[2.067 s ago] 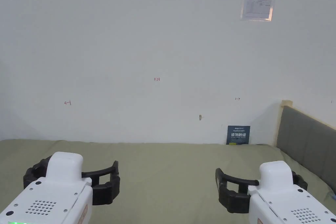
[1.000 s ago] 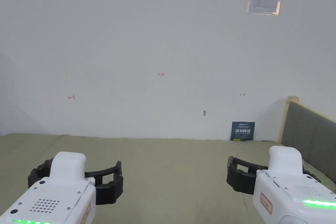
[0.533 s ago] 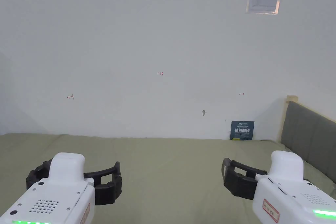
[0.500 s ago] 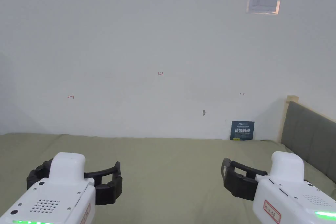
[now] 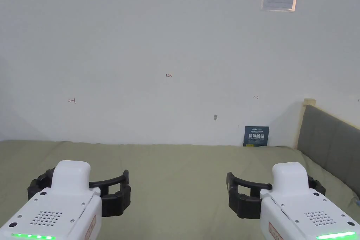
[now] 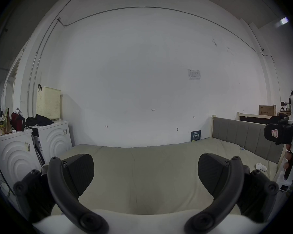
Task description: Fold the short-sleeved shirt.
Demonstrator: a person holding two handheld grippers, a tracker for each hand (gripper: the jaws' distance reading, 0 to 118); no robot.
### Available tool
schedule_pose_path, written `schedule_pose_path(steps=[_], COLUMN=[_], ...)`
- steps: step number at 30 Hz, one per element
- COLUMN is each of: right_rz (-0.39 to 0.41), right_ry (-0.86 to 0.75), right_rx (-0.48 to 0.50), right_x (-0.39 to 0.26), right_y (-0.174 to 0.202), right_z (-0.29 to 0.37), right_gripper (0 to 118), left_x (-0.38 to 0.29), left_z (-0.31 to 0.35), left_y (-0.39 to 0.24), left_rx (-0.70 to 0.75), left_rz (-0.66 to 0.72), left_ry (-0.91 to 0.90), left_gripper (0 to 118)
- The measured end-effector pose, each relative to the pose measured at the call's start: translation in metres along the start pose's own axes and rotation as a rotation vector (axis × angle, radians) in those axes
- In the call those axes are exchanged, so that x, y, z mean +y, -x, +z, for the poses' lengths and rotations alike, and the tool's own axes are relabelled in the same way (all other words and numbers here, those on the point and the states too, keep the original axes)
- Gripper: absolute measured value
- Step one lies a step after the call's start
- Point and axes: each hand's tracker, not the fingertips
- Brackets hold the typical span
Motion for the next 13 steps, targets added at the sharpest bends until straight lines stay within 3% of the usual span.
schedule_pose_path(steps=[13], right_rz=[-0.001], right_ry=[-0.009], right_rx=[-0.017], right_x=[0.002], right_y=[-0.0025], right_z=[0.0001], right_gripper=[118], left_x=[0.0019], left_z=[0.0026], left_y=[-0.0048], left_rx=[-0.006], left_rz=[0.0], left_ry=[-0.007], left_gripper=[118])
